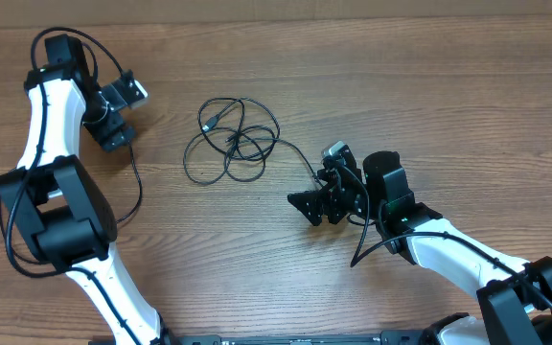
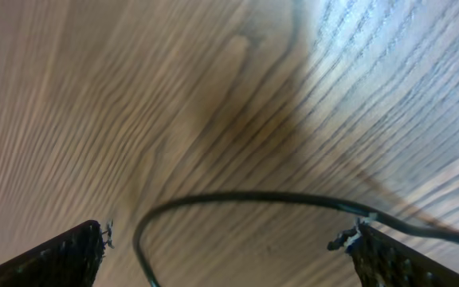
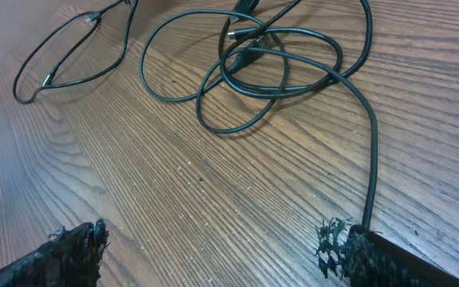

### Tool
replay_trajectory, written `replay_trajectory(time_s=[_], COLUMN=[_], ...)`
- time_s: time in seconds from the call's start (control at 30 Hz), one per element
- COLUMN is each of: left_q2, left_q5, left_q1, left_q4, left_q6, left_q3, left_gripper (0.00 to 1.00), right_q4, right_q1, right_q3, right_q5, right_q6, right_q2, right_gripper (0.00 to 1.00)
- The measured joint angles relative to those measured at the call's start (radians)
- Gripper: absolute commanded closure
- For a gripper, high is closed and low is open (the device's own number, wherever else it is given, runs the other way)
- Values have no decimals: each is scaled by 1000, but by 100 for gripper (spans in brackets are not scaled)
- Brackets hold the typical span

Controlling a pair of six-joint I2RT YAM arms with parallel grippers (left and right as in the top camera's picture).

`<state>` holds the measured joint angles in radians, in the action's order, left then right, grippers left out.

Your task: Untangle cables

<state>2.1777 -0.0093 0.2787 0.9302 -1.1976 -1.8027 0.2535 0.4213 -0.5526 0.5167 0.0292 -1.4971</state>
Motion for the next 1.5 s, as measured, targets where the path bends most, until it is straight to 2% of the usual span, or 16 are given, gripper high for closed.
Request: replay_trajectory(time_s=[0.13, 0.3, 0.33, 0.37, 0.4, 0.43, 0.47, 0.67, 0.77, 1.1, 1.5], left_q2=[53, 104, 109, 109, 109, 110, 110, 110, 110, 109, -31], left_q5=[8, 10, 15, 17, 20, 21, 23, 24, 20, -34, -113], left_q1=[5, 12, 12, 16, 17, 17, 18, 18, 18, 25, 32], left_q4=[-5, -5, -2, -3, -7, -6, -9, -9, -9, 16, 191], left_q6=[-110, -198, -209, -221, -230, -233, -242, -249, -216, 12, 249], left_q3=[0, 0, 0, 0, 0, 0, 0, 0, 0, -42, -198], left_gripper=[6, 18, 24, 35, 51, 77, 96, 96, 96, 96, 96], right_q4=[0, 0, 0, 0, 0, 0, 0, -1, 0, -3, -8], right_q1=[0, 0, 0, 0, 0, 0, 0, 0, 0, 0, 0], right_q3=[0, 0, 0, 0, 0, 0, 0, 0, 0, 0, 0], right_q5=[0, 0, 0, 0, 0, 0, 0, 0, 0, 0, 0], right_q6=[13, 35, 38, 39, 42, 46, 45, 49, 49, 50, 49], right_q2=[0, 0, 0, 0, 0, 0, 0, 0, 0, 0, 0], right_gripper=[5, 5, 5, 5, 5, 5, 5, 5, 5, 5, 5])
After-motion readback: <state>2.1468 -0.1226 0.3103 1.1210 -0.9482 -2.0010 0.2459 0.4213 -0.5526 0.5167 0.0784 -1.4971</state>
